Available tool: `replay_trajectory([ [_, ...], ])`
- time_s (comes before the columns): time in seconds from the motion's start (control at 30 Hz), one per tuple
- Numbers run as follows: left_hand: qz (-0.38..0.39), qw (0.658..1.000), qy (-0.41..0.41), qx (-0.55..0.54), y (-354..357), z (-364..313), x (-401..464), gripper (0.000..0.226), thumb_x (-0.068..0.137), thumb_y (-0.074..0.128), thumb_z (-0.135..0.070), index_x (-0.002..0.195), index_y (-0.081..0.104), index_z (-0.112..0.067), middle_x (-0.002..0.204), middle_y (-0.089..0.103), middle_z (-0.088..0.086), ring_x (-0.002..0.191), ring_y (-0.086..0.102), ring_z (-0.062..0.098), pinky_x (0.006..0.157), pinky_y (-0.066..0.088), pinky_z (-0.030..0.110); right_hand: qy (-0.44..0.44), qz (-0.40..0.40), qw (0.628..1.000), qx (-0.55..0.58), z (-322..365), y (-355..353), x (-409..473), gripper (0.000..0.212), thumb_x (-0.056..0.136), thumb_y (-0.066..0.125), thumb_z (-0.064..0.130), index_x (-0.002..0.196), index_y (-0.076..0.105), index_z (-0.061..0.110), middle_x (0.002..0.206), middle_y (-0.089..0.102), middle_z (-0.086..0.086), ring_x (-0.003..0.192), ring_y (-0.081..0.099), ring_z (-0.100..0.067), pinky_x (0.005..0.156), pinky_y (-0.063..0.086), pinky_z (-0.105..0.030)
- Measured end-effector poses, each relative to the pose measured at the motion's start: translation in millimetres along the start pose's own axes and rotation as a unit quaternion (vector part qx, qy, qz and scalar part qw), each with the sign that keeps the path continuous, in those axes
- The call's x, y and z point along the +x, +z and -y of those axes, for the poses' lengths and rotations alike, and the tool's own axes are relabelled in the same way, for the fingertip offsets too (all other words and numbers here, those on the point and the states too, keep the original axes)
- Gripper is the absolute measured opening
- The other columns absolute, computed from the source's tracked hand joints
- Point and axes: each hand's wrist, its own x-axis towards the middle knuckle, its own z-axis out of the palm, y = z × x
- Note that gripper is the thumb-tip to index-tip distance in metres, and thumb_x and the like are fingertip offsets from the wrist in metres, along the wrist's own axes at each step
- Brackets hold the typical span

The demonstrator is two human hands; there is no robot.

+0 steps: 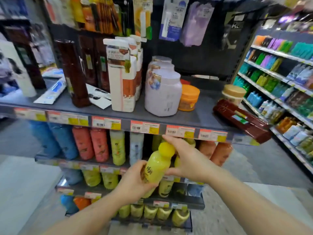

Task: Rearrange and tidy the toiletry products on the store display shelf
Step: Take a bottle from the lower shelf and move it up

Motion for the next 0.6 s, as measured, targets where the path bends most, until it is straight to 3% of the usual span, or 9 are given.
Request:
replay_trajectory([
  [0.1, -0.033, 0.999, -0.022, -0.032, 15.6, 25.2, 9.5, 0.053, 0.064, 0.084, -0.033, 0.103, 0.051, -0.045, 0.100, 0.064, -0.021, 0.094, 0.058, -0.012, 0.075, 0.049, 0.012, 0.063, -0.004, 0.998, 0.010, -33.9, 33.7, -2.8, 0.104, 0.072, 0.081, 0.042, 0.150, 0.012, 0.039, 0.149, 0.034, 0.008, 0.125, 0.046, -0.010, 0.100, 0.040, -0.022],
  [0.2, -0.096, 0.991, -0.047, -0.085, 34.6, 38.9, 22.2, 0.053, 0.070, 0.083, -0.024, 0.106, 0.050, -0.045, 0.102, 0.064, -0.023, 0.096, 0.058, -0.012, 0.074, 0.047, 0.007, 0.108, 0.008, 0.994, -0.004, -64.4, 54.3, -7.2, 0.096, 0.077, 0.076, 0.043, 0.151, 0.016, 0.035, 0.152, 0.033, 0.003, 0.128, 0.046, -0.015, 0.099, 0.043, -0.027],
  [0.4, -0.202, 0.969, -0.087, -0.115, 58.6, 47.4, 54.6, 0.052, 0.076, 0.078, -0.033, 0.117, 0.047, -0.041, 0.101, 0.061, -0.028, 0.090, 0.055, -0.020, 0.071, 0.044, 0.011, 0.142, 0.011, 0.989, 0.028, -92.7, 76.1, 5.4, 0.083, 0.082, 0.073, 0.034, 0.149, 0.025, 0.031, 0.152, 0.034, -0.001, 0.129, 0.047, -0.019, 0.100, 0.044, -0.030],
  [0.5, -0.235, 0.958, -0.097, -0.133, 64.7, 47.5, 71.5, 0.053, 0.077, 0.078, -0.026, 0.117, 0.045, -0.040, 0.099, 0.057, -0.031, 0.086, 0.050, -0.029, 0.066, 0.042, 0.001, 0.139, 0.019, 0.990, 0.034, -97.3, 87.4, 16.6, 0.078, 0.084, 0.070, 0.036, 0.148, 0.025, 0.032, 0.150, 0.035, -0.002, 0.129, 0.045, -0.021, 0.099, 0.045, -0.032],
  [0.6, -0.246, 0.956, -0.096, -0.128, 72.6, 51.8, 84.8, 0.051, 0.078, 0.078, -0.020, 0.116, 0.047, -0.036, 0.101, 0.058, -0.027, 0.088, 0.052, -0.026, 0.068, 0.042, 0.001, 0.138, 0.041, 0.989, 0.039, -103.0, 98.6, 25.5, 0.075, 0.086, 0.067, 0.034, 0.149, 0.025, 0.030, 0.150, 0.035, 0.000, 0.131, 0.042, -0.019, 0.100, 0.042, -0.030],
])
